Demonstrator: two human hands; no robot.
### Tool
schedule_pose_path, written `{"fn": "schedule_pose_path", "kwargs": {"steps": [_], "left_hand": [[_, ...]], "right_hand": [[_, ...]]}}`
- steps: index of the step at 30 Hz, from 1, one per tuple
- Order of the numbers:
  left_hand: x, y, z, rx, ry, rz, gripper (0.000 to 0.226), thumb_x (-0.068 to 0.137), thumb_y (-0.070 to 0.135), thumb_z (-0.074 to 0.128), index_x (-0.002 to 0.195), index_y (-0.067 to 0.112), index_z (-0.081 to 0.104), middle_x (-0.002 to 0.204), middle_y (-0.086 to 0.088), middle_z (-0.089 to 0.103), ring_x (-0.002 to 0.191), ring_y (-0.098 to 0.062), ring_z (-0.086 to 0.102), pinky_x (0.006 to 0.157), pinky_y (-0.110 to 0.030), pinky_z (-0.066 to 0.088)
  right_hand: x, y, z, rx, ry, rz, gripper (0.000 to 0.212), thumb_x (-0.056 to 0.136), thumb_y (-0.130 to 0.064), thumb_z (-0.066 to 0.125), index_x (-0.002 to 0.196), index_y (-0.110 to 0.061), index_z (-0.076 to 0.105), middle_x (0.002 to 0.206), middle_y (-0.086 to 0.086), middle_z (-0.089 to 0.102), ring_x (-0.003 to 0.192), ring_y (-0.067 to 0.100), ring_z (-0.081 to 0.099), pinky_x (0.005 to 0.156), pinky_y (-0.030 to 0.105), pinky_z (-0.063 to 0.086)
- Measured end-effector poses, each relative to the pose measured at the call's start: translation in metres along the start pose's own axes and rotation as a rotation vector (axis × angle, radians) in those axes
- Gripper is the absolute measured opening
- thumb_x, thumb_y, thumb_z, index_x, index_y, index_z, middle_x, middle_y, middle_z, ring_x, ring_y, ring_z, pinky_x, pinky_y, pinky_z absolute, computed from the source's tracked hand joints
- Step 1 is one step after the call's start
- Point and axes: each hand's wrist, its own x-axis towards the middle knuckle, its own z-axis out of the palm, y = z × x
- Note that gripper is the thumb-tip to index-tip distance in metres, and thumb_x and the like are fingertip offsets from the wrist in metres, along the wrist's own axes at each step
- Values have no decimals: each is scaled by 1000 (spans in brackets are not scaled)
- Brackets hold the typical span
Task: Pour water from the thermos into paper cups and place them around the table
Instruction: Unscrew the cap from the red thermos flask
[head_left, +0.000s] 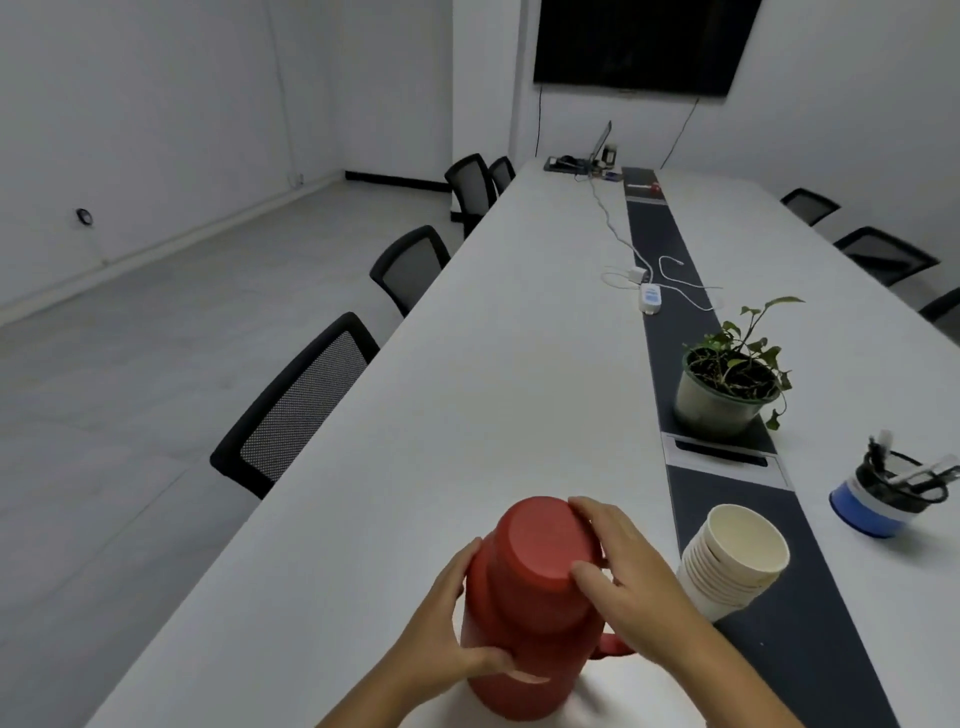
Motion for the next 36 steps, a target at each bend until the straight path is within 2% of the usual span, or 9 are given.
{"fn": "schedule_pose_path", "kwargs": {"steps": [2,4,7,11,17,23,28,32,36], "left_hand": [[-1,-4,-7,42,-34,11,96,52,36,74,129,48,18,145,20,25,133,5,26,109,-16,28],[0,-6,-12,83,-52,14,92,54,40,75,126,49,17,144,22,25,131,8,25,103,-6,25],[3,-2,-17,112,-54,20,92,52,45,73,126,52,18,142,26,26,132,6,26,106,-13,26],[5,5,-16,103,-59,42,90,48,40,72,116,62,17,132,37,24,129,8,26,103,-11,26],[2,8,-12,21,-34,36,93,45,35,74,119,54,21,139,21,32,131,-3,33,111,-31,32],[1,2,-7,-25,-43,48,103,43,38,74,134,39,24,141,19,32,129,0,36,109,-26,34],[3,-2,-7,-47,-31,31,99,42,34,74,125,48,21,133,28,34,124,6,38,106,-22,36],[3,-6,-8,-37,-34,15,101,45,30,76,127,48,20,132,29,35,119,10,41,98,-12,40],[1,-1,-10,-14,-46,31,99,48,32,75,128,46,18,135,26,30,124,7,36,97,-10,38]], "right_hand": [[9,-19,-5,-262,-91,29,56,81,-47,46,130,-27,29,121,-7,42,112,13,42,84,23,35],[17,-35,-3,-450,-146,81,69,74,-63,46,127,-22,30,119,-2,43,108,19,44,79,27,35],[24,-51,2,-559,-183,144,78,65,-70,50,120,-18,34,114,2,45,102,21,46,74,29,34],[24,-53,0,-538,-178,151,70,63,-65,55,112,-17,39,102,0,43,88,17,38,71,27,33],[23,-50,-3,-509,-216,96,54,64,-60,60,89,-22,30,88,-2,36,82,18,38,70,28,33],[23,-47,-4,-501,-274,64,64,67,-60,57,111,-18,37,92,-2,34,86,17,36,72,28,33],[24,-48,-5,-506,-319,40,72,70,-59,56,124,-19,29,98,-1,33,90,14,32,75,27,33],[27,-52,-9,-546,-399,21,77,74,-57,53,134,-23,20,119,6,37,106,23,38,82,30,36],[27,-63,3,-600,-364,119,72,78,-50,49,135,-19,18,129,13,34,115,31,35,87,37,39]]}}
